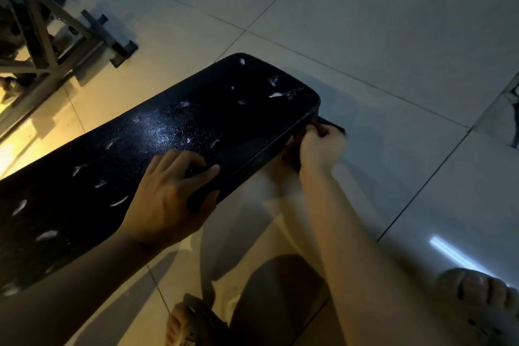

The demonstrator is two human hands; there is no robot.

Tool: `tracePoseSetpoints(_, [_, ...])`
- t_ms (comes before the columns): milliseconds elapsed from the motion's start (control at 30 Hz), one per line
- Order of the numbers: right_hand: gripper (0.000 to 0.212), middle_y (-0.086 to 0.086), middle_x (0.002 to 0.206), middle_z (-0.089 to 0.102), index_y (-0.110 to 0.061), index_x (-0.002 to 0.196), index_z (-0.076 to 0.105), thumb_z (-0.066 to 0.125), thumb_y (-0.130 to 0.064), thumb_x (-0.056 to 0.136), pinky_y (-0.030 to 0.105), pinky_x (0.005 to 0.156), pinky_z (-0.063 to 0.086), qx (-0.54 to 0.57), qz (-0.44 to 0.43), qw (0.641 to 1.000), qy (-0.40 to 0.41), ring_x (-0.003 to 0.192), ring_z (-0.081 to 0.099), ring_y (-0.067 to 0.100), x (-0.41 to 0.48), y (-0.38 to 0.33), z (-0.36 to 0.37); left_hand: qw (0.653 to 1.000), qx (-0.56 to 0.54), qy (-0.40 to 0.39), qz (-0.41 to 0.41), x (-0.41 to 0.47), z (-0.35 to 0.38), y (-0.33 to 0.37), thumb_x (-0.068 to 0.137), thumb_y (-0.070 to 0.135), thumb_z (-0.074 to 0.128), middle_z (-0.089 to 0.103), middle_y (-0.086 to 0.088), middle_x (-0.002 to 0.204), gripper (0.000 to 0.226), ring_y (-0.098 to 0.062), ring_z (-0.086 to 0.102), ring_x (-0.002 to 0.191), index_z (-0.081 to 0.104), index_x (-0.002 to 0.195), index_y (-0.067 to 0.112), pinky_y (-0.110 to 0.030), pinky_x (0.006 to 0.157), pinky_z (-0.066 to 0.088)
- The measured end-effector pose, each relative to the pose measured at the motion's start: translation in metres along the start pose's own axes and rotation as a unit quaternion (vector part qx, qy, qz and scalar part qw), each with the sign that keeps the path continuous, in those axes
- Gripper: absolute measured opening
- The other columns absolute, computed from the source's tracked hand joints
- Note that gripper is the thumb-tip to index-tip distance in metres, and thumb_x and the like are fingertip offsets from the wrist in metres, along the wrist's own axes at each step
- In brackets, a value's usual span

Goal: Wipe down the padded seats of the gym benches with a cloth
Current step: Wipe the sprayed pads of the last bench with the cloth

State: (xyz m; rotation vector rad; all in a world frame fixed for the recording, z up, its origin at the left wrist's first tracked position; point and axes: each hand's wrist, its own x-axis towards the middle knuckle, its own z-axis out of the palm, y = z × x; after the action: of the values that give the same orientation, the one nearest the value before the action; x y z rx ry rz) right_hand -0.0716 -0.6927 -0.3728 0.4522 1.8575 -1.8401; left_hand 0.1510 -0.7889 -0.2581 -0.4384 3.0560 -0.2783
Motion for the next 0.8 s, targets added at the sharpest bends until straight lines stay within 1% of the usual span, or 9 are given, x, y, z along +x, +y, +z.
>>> tracePoseSetpoints(100, [0.005,0.006,0.092,0.073,-0.022,0.094,0.067,0.063,-0.018,0.096,0.039,0.076,0.061,-0.026,-0.012,1.000,-0.010,0.081,0.070,0.021,0.000,0.003,-0.003,1.000,-0.004,-0.007,-0.002,-0.001,-0.002,0.001,0.090,0.044,0.053,0.057,-0.008,0.114,0.049,-0.030,0.054,0.103,0.069,0.127,0.016,-0.044,0.086,0.044])
tracePoseSetpoints(167, [0.006,0.001,0.089,0.071,-0.020,0.096,0.068,0.063,-0.016,0.098,0.035,0.077,0.059,-0.054,-0.042,0.994,-0.079,0.079,0.069,0.010,-0.032,0.009,-0.009,1.000,-0.002,-0.001,0.000,-0.001,-0.002,0.002,0.090,0.044,0.051,0.057,-0.008,0.113,0.050,-0.029,0.054,0.102,0.069,0.127,0.016,-0.044,0.085,0.044])
tracePoseSetpoints(267, [0.010,-0.006,0.080,0.064,-0.016,0.095,0.066,0.060,-0.009,0.099,0.011,0.061,0.047,-0.062,-0.079,0.989,-0.108,0.066,0.063,-0.009,-0.048,0.019,-0.011,1.000,-0.008,-0.003,-0.002,-0.001,-0.002,0.002,0.090,0.044,0.052,0.056,-0.007,0.114,0.050,-0.028,0.053,0.103,0.069,0.127,0.016,-0.044,0.085,0.044])
tracePoseSetpoints(367, [0.008,0.000,0.082,0.067,-0.014,0.097,0.067,0.060,-0.012,0.097,0.024,0.058,0.049,-0.084,-0.059,0.995,-0.012,0.075,0.069,0.014,-0.002,0.006,-0.004,1.000,-0.003,-0.009,-0.005,-0.001,-0.001,0.003,0.091,0.045,0.051,0.056,-0.009,0.115,0.050,-0.029,0.053,0.104,0.069,0.128,0.015,-0.044,0.087,0.043])
tracePoseSetpoints(433, [0.008,0.002,0.081,0.068,-0.015,0.095,0.068,0.060,-0.013,0.096,0.029,0.057,0.052,-0.081,-0.048,0.996,0.001,0.075,0.070,0.022,0.011,0.001,-0.005,1.000,-0.006,-0.011,-0.005,-0.001,-0.002,0.003,0.091,0.045,0.050,0.057,-0.009,0.115,0.051,-0.029,0.053,0.104,0.069,0.127,0.015,-0.044,0.087,0.043])
tracePoseSetpoints(500, [0.008,0.000,0.083,0.069,-0.018,0.089,0.069,0.063,-0.015,0.094,0.034,0.070,0.057,-0.099,-0.085,0.991,-0.033,0.080,0.069,0.021,-0.006,0.009,-0.005,1.000,-0.004,-0.011,-0.003,-0.002,-0.002,0.003,0.091,0.046,0.049,0.057,-0.008,0.114,0.051,-0.029,0.054,0.104,0.070,0.127,0.015,-0.043,0.086,0.044])
tracePoseSetpoints(567, [0.009,0.000,0.085,0.070,-0.019,0.088,0.069,0.064,-0.015,0.094,0.034,0.074,0.057,-0.099,-0.115,0.985,-0.087,0.081,0.068,0.017,-0.028,0.019,-0.008,1.000,-0.003,-0.009,-0.003,-0.002,-0.001,0.003,0.091,0.045,0.048,0.057,-0.009,0.114,0.052,-0.029,0.054,0.104,0.069,0.127,0.015,-0.043,0.086,0.045])
tracePoseSetpoints(700, [0.011,0.003,0.084,0.070,-0.012,0.094,0.072,0.061,-0.012,0.093,0.039,0.074,0.059,-0.131,-0.095,0.987,-0.012,0.080,0.069,0.024,0.012,0.010,-0.003,1.000,-0.007,-0.018,-0.006,0.000,-0.002,0.003,0.090,0.045,0.049,0.057,-0.009,0.114,0.052,-0.029,0.054,0.103,0.069,0.127,0.015,-0.044,0.084,0.045])
tracePoseSetpoints(800, [0.010,0.004,0.080,0.070,-0.017,0.089,0.068,0.058,-0.018,0.091,0.044,0.070,0.061,-0.126,-0.094,0.987,-0.018,0.075,0.069,0.024,0.014,0.009,-0.005,1.000,-0.008,-0.015,-0.004,-0.002,-0.002,0.003,0.090,0.045,0.050,0.056,-0.008,0.114,0.051,-0.029,0.053,0.104,0.069,0.128,0.015,-0.043,0.086,0.044])
